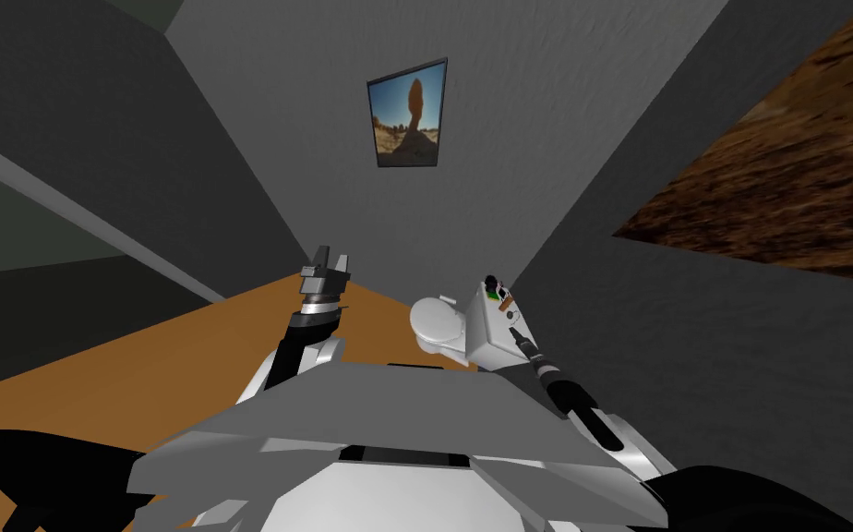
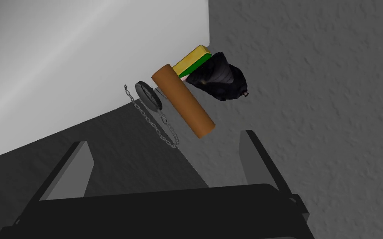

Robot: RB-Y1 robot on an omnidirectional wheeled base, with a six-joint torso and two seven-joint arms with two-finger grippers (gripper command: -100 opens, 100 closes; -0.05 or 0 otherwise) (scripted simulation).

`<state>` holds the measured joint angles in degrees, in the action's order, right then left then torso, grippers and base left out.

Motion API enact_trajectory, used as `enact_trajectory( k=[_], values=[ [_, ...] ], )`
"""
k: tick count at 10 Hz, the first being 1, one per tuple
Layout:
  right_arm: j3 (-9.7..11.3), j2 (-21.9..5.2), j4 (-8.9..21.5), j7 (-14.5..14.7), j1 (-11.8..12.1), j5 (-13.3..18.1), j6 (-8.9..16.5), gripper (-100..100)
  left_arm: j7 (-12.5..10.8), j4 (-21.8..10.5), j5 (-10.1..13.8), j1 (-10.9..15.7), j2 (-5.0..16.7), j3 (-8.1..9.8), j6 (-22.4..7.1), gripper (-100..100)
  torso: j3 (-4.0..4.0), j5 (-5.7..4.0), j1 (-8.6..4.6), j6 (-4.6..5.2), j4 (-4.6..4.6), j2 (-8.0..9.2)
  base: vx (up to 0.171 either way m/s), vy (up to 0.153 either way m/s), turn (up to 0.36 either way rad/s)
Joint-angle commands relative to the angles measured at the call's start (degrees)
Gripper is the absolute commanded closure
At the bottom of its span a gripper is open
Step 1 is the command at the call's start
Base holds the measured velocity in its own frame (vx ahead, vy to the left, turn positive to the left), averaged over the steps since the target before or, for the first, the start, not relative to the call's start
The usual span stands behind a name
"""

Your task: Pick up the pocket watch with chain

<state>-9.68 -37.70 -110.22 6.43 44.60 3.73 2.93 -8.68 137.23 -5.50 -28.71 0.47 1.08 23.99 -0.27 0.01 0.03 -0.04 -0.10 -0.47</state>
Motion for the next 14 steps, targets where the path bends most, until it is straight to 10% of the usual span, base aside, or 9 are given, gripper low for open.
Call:
enact_trajectory(
  k=[1,10,11,12,14],
  values=[
    [-1.02,-2.01,1.71,1.01,1.07,0.95,0.44,-100,0.00,0.00,0.00,0.00,0.00,0.00,0.00,0,0.00,0.00,0.00,0.00,0.00,0.00,0.095,0.005,0.109],
    [-4.60,-10.69,8.18,5.47,3.64,5.13,4.38,-100,0.00,0.00,0.00,0.00,0.00,0.00,0.00,0,0.05,0.02,0.10,0.02,0.02,0.09,0.094,0.017,0.093],
    [-4.68,-10.81,8.22,5.56,3.70,5.16,4.49,0,0.00,0.00,0.00,0.00,0.00,0.00,0.00,0,0.13,0.01,0.08,0.04,0.05,0.25,0.008,0.001,0.000],
    [-4.31,-10.07,9.93,5.80,2.39,5.51,4.02,-100,0.00,0.00,0.00,0.01,0.00,0.00,0.00,0,0.21,0.00,0.05,0.04,0.08,0.38,0.026,-0.016,0.068],
    [-4.23,-9.88,10.43,5.84,2.08,5.60,3.86,-100,0.00,0.00,0.00,0.01,0.00,0.00,0.00,0,0.18,-0.04,-0.12,0.03,0.07,0.31,0.035,-0.033,0.049]
  ],
)
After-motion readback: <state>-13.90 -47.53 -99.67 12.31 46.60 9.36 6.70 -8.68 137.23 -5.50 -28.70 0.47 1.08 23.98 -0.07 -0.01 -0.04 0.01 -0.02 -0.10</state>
